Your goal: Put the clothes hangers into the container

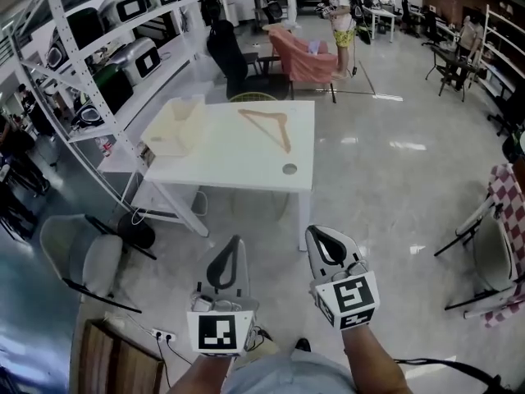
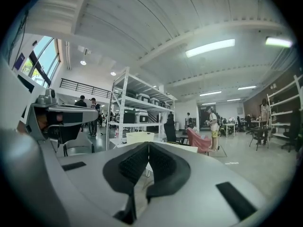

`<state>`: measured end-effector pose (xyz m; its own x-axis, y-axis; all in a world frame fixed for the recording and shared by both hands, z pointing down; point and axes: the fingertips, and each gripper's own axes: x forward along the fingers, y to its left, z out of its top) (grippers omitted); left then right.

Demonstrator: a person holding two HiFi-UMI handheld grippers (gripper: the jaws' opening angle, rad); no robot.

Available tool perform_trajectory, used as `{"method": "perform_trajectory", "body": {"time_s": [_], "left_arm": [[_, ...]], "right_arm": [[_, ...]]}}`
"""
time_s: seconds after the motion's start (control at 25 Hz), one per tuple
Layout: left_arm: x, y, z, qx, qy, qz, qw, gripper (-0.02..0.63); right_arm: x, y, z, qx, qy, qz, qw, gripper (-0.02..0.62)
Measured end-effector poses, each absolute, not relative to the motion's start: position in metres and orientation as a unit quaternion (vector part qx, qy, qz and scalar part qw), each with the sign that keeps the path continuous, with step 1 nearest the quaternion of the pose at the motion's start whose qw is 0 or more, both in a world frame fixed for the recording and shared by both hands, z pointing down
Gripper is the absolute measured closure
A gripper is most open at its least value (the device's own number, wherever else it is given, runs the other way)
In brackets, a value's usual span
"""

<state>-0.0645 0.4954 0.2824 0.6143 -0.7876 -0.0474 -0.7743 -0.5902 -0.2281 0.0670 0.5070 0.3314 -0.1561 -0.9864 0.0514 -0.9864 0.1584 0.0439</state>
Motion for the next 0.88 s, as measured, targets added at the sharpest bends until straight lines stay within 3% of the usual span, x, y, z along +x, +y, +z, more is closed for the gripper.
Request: {"method": "perform_trajectory", "body": {"time_s": [0.32, 0.88], "left_arm": [[-0.065, 0.446, 0.303, -0.892, 0.442, -0.048, 0.078, 0.594], [-0.089, 0.264, 0.304, -0.897, 0.44, -0.017, 0.05, 0.594]], "right_arm": [[0.071, 0.456, 0.352, 0.653, -0.755, 0.023, 0.043, 0.584], [0.04, 0.271, 0.347, 0.65, -0.758, 0.016, 0.061, 0.584]]}}
